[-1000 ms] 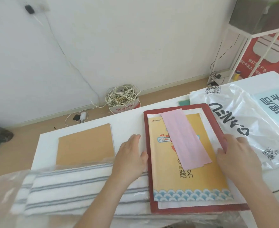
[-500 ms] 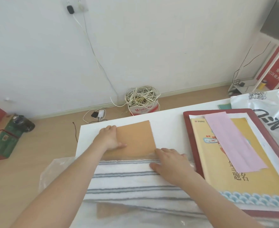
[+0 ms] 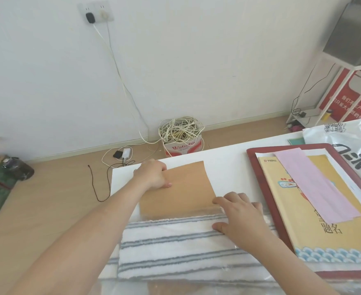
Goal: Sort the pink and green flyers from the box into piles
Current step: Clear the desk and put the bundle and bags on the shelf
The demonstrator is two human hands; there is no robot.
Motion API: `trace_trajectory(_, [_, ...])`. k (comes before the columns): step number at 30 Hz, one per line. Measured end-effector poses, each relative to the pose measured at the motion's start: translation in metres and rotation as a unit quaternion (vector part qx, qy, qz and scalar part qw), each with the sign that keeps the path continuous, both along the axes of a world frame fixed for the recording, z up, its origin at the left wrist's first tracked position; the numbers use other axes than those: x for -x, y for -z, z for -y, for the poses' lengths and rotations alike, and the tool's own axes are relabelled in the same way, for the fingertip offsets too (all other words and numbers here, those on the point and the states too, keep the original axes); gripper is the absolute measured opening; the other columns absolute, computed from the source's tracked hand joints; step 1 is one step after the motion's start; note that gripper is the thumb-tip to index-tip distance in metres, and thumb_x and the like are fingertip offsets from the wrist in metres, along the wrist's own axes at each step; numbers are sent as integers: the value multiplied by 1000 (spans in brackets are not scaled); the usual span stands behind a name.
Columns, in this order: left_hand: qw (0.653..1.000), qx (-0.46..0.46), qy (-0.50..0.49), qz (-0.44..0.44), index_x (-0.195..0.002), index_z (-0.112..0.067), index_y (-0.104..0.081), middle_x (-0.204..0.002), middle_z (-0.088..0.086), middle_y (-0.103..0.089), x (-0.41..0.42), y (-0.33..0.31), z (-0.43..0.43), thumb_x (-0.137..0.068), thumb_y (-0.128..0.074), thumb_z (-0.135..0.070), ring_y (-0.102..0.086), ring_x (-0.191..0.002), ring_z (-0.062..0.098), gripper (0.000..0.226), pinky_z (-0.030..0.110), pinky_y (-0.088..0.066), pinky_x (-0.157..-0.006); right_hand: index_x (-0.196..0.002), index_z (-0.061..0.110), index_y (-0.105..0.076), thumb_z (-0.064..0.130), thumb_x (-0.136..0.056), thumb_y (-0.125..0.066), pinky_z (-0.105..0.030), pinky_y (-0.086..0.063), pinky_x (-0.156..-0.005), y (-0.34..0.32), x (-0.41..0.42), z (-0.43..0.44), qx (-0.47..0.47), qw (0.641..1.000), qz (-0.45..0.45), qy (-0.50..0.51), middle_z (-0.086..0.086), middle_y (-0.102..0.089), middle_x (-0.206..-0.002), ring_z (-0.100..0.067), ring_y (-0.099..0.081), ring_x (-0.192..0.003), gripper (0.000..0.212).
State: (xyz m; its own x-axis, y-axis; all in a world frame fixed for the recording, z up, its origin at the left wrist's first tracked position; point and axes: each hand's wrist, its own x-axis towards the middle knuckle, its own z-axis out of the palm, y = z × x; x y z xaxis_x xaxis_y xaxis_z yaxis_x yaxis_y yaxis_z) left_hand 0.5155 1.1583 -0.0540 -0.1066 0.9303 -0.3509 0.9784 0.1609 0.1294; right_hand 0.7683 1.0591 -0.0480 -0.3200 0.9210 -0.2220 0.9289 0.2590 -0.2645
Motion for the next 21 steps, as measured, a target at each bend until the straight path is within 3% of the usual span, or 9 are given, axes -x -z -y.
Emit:
trace_trajectory(5, [997, -12, 74, -8, -116, -23, -57, -124, 4, -54, -1, 1, 4, -76, -73, -41, -55, -110, 24, 47, 30, -43, -79, -132, 35, -47, 38, -96, -47, -32, -42, -92, 1, 5, 2, 57, 997, -25, -42, 6, -50, -128, -16, -46, -118, 36])
trace_trajectory(7, [997, -1, 73, 1, -106, -27, -56, -120, -2, -57, -1, 0, 2, -74, -74, -41, -55, -108, 21, 39, 31, -45, -79, -131, 33, -49, 40, -97, -45, -30, -43, -90, 1, 1, 0, 80, 995, -25, -55, 6, -51, -127, -16, -51, -115, 35])
trace_trajectory(10, [998, 33, 49, 29, -96, -26, -49, -114, -6, -60, -2, -3, 0, -67, -80, -40, -56, -104, 20, 45, 32, -47, -83, -135, 32, -46, 54, -91, -51, -28, -41, -93, -4, -4, -6, 125, 990, -38, -61, 9, -48, -130, -14, -50, -117, 49])
trace_trajectory(13, [996, 66, 32, 45, -118, -23, -51, -118, -5, -57, -6, -4, -3, -64, -84, -42, -55, -109, 20, 66, 35, -46, -91, -141, 33, -38, 67, -81, -57, -29, -39, -97, -7, -5, -6, 159, 984, -25, -78, 9, -43, -134, -14, -46, -122, 71])
trace_trajectory(15, [996, 62, 30, 64, -108, -23, -59, -112, -5, -61, -8, -4, -6, -65, -84, -39, -58, -103, 21, 52, 34, -48, -89, -142, 35, -36, 68, -77, -61, -31, -38, -99, -6, -3, -2, 163, 982, -9, -90, 6, -40, -135, -16, -42, -124, 78])
trace_trajectory(17, [996, 27, 36, 72, -77, -24, -57, -88, -5, -62, -9, -7, -6, -69, -81, -36, -56, -85, 21, 28, 29, -46, -73, -141, 36, -38, 65, -79, -61, -32, -39, -100, -2, -1, -2, 157, 985, -53, -56, 5, -42, -134, -16, -43, -122, 73])
trace_trajectory(18, [996, 1, 45, 77, -67, -22, -51, -77, -5, -55, -10, -10, -5, -71, -80, -34, -52, -79, 21, 32, 28, -40, -66, -141, 34, -38, 62, -82, -60, -32, -40, -99, -2, 0, -6, 147, 984, -100, -12, 3, -44, -133, -16, -46, -120, 69])
trace_trajectory(21, [984, -118, 87, 99, -72, -25, -56, -85, -9, -50, -16, -37, 7, -77, -76, -29, -48, -84, 15, 22, 29, -31, -65, -146, 22, -29, 52, -86, -63, -30, -43, -94, 4, -1, -34, 139, 957, -210, 142, -4, -49, -134, -20, -50, -119, 75])
